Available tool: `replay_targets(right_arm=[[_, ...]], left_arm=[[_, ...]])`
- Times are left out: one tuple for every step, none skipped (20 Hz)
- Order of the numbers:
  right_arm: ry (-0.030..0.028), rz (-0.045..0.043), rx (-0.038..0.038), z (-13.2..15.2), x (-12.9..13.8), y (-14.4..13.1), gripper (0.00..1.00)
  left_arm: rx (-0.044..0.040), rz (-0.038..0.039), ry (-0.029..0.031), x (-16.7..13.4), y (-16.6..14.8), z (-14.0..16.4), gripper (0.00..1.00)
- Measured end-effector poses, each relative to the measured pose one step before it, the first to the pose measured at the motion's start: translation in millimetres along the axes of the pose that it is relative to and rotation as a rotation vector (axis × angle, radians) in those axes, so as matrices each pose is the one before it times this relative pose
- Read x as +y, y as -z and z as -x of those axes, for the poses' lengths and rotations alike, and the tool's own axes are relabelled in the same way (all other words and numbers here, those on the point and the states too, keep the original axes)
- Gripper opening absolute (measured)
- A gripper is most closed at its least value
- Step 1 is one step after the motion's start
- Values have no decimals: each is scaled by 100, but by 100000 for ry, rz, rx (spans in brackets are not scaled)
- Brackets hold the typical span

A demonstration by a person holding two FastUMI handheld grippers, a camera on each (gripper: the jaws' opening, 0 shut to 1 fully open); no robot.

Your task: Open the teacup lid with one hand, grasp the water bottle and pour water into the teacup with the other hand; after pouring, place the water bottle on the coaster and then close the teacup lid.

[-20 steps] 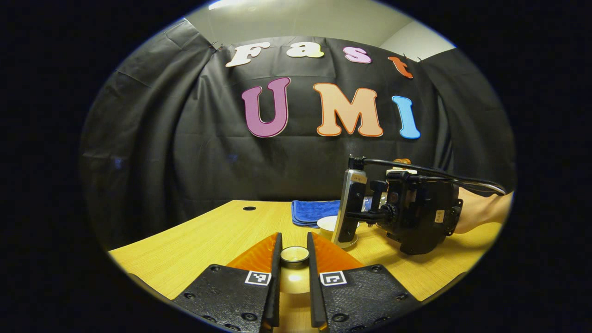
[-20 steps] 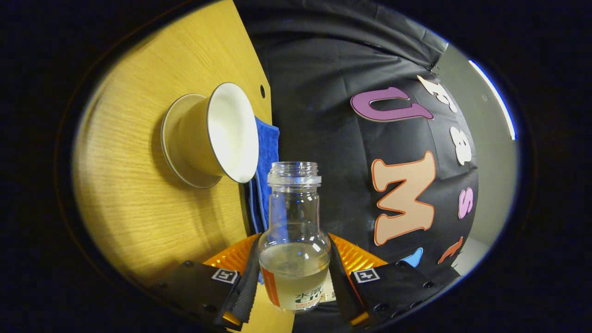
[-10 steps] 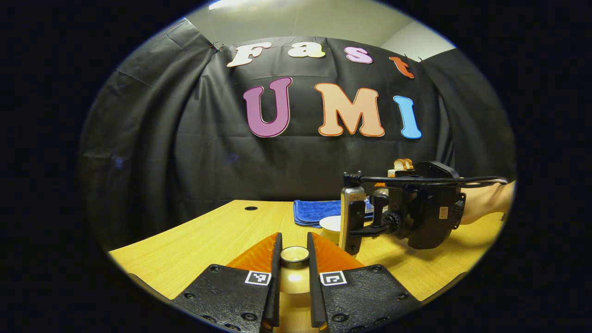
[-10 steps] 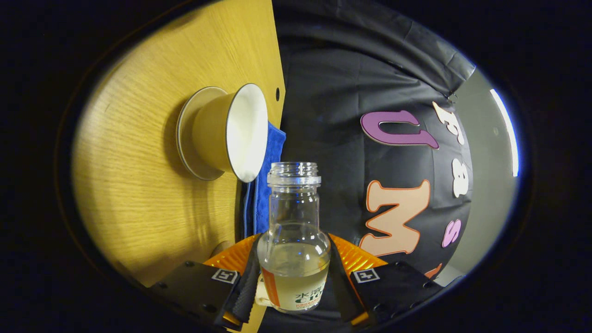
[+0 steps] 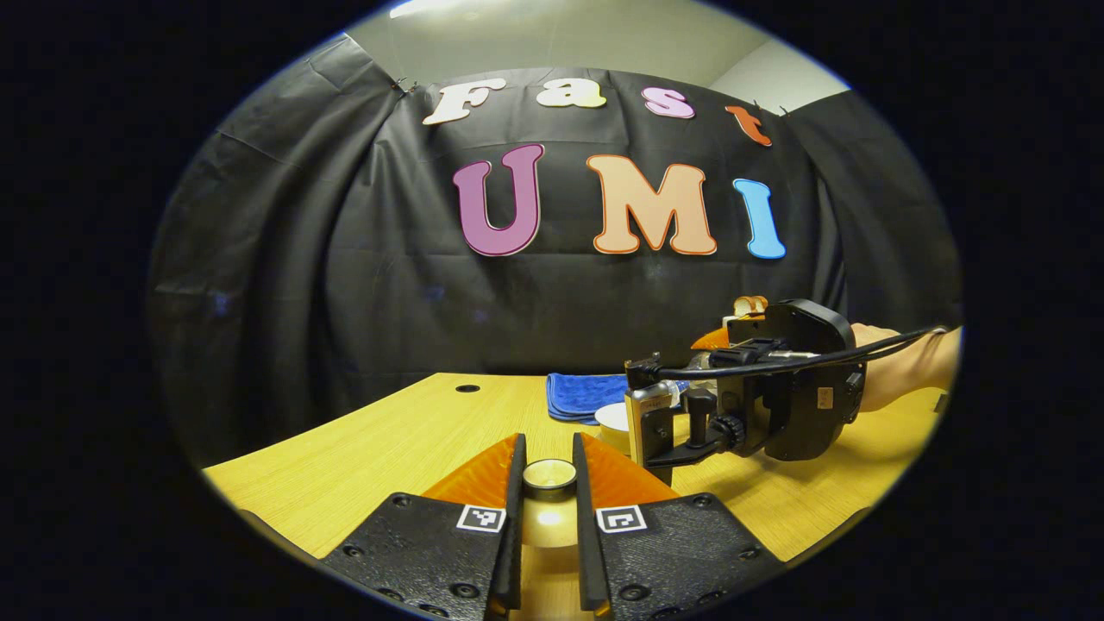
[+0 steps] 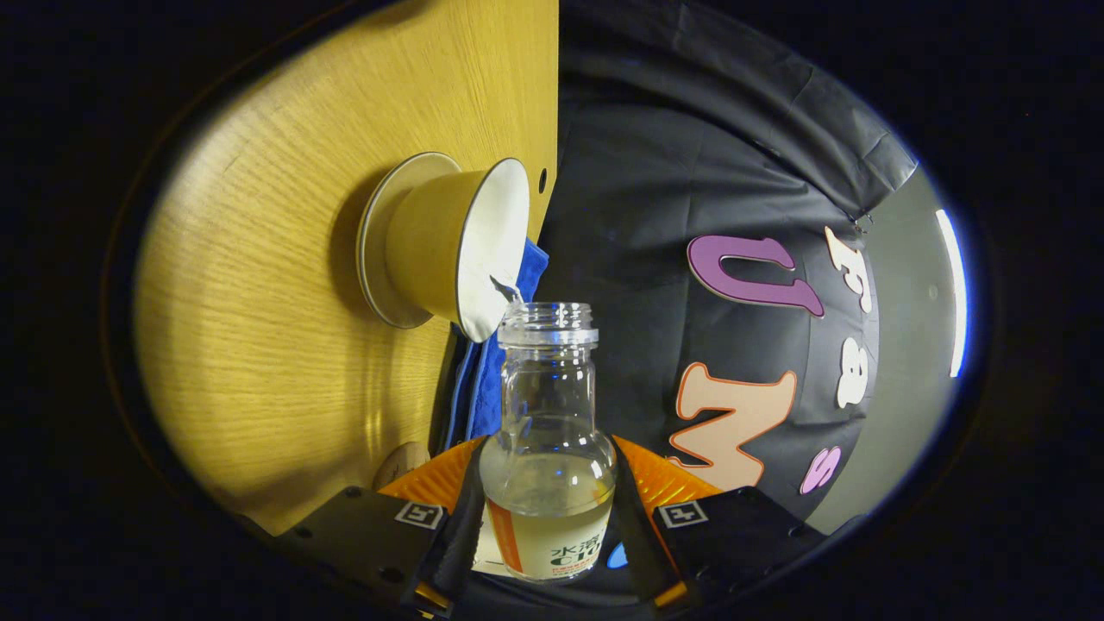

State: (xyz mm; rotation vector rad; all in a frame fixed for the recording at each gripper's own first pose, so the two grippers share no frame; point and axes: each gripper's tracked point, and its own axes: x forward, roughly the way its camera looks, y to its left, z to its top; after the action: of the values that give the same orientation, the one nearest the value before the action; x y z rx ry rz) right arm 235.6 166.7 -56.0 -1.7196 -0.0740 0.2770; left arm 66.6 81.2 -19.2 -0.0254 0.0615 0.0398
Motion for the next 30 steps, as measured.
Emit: replay_targets(right_arm=[[198,696,89,6,-72,-10,75],[88,726,5,37,3,-4,75],[144,982,-114,48,-69,-60,75],[169,1485,-256,-23,-159,-71,75],[396,1674,-388,121,-194,-117,75],[129,1461,-389,39,-122,-22,75],[239,1256,-318,-45,-104,-13,75],[228,1349,-292,4,-89,-21,75],[86,1446,-428,56,-94,-80,75],[310,1742,-354,-109,-233,22,74],[402,1625,-531,38,-192,-105,74],[44,887,-437,30,37,-78,74],[137,938,-395,-10,-55,-30,74],[445,1462,-365,35,-194,-57,74],[249,1163,-355,57,-123,-180,74],[-67,742,-492,-26,4,-31,74],[311,901,-353,-69,-124,-3,75],[375,1299,-555,87,-125,-193,74],[215,1310,-518,8,-72,-83,74],[296,1339,-380,-58,-139,-1,75],[360,1466,-525,26,-122,-73,75],[224,1158,-546,5,-45,-169,75],[201,882,-266,-21,-58,-19,75],[295,1086,-372,-121,-68,-104,75],[-146,159,-128,13,21,-168,75],[-164,-394,-4,-129,260,67,75],[95,83,26,-142,-16,-35,75],[-135,-38,13,-63,-162,-23,75],[-49,10,-57,22,-6,-32,74],[-24,0,-27,-83,-6,0,75]], left_arm=[[49,17,9,24,112,-55,23],[-45,-11,107,-49,-28,-61,24],[13,-14,6,-43,-23,-21,24],[-1,-7,-8,8,-71,-1,23],[-46,-20,-5,61,83,126,23],[24,-4,-4,-21,-33,-8,23],[-13,3,9,-53,11,-71,24],[57,41,-7,-2,-39,-33,24],[-19,3,2,5,65,19,24],[8,-4,-9,15,-41,46,23],[-32,-12,9,-45,22,-42,23],[0,-13,54,12,-52,13,23],[-37,-17,31,-3,45,-4,24],[18,26,-4,24,15,-19,24],[11,12,-6,-39,-33,-16,23],[-5,14,23,-48,-42,6,24],[-24,-19,14,14,110,0,24],[-31,-5,-14,85,-65,87,24],[-2,-23,-6,-10,115,7,23],[25,22,9,7,-54,-34,24],[2,-5,5,-22,23,-32,24],[31,11,47,-24,-31,-22,24],[-24,-18,81,-15,-3,-9,24],[-4,-16,10,-8,-82,-24,24],[40,-44,-209,92,77,9,24],[-37,22,36,39,-25,16,24],[58,48,-107,-8,-10,28,24],[-20,-70,10,20,-34,39,23],[28,54,-32,-37,101,-48,24],[25,-43,1,62,-99,7,24]])
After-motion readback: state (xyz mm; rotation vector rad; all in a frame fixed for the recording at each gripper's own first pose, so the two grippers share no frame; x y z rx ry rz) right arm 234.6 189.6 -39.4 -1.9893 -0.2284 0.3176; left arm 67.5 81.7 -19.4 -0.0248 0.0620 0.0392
